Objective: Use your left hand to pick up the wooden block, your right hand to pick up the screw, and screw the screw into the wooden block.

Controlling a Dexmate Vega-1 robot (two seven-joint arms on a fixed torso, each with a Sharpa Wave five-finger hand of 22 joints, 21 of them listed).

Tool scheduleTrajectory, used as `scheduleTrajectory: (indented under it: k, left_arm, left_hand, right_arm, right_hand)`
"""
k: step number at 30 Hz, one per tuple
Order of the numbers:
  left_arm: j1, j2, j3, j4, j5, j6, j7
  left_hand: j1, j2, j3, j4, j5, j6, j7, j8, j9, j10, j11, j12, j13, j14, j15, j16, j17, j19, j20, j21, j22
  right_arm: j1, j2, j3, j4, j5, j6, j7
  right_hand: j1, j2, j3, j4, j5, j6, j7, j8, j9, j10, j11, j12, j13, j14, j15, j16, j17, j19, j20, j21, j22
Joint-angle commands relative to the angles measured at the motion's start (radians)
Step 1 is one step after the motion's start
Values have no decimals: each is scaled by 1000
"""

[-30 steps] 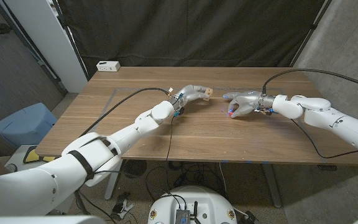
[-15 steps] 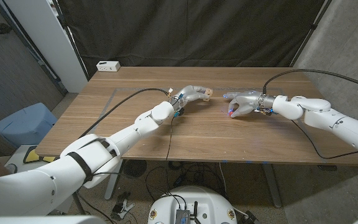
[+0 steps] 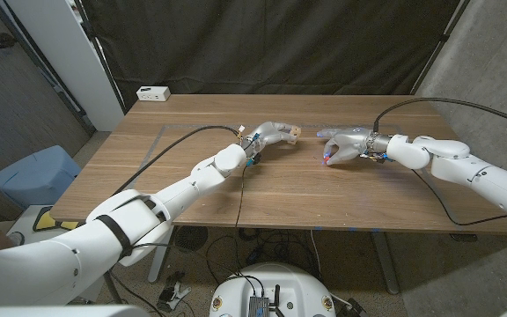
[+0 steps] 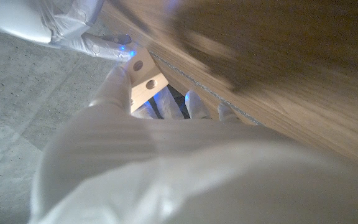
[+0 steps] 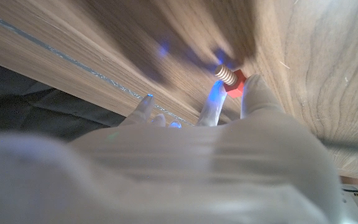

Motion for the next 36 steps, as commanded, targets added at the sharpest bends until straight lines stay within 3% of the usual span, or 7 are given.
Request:
scheduleTrajectory:
  k: [1, 36]
  left_arm:
    - [-7, -8, 2, 21, -3, -13, -5]
    - [-40, -44, 12, 113, -13, -54, -17]
  left_hand:
    - [-7, -4, 9, -2, 3, 10, 0, 6, 2, -3, -3, 5, 1, 9, -84, -2, 0, 6, 0, 3, 3]
    - [-8, -3, 12, -4, 3, 9, 0, 5, 2, -5, -3, 5, 1, 8, -84, -2, 1, 6, 1, 3, 3]
  right_arm:
    - [-29, 5, 31, -6, 75, -4, -2]
    - [-108, 68, 140, 28, 394, 8, 9]
  right_hand:
    - [9, -3, 10, 3, 1, 12, 2, 11, 2, 6, -1, -2, 3, 4, -3, 4, 5, 7, -2, 3, 5]
    - [9, 0, 13, 6, -2, 36, 16, 28, 3, 35, 10, -1, 3, 12, -2, 4, 9, 15, -5, 1, 5]
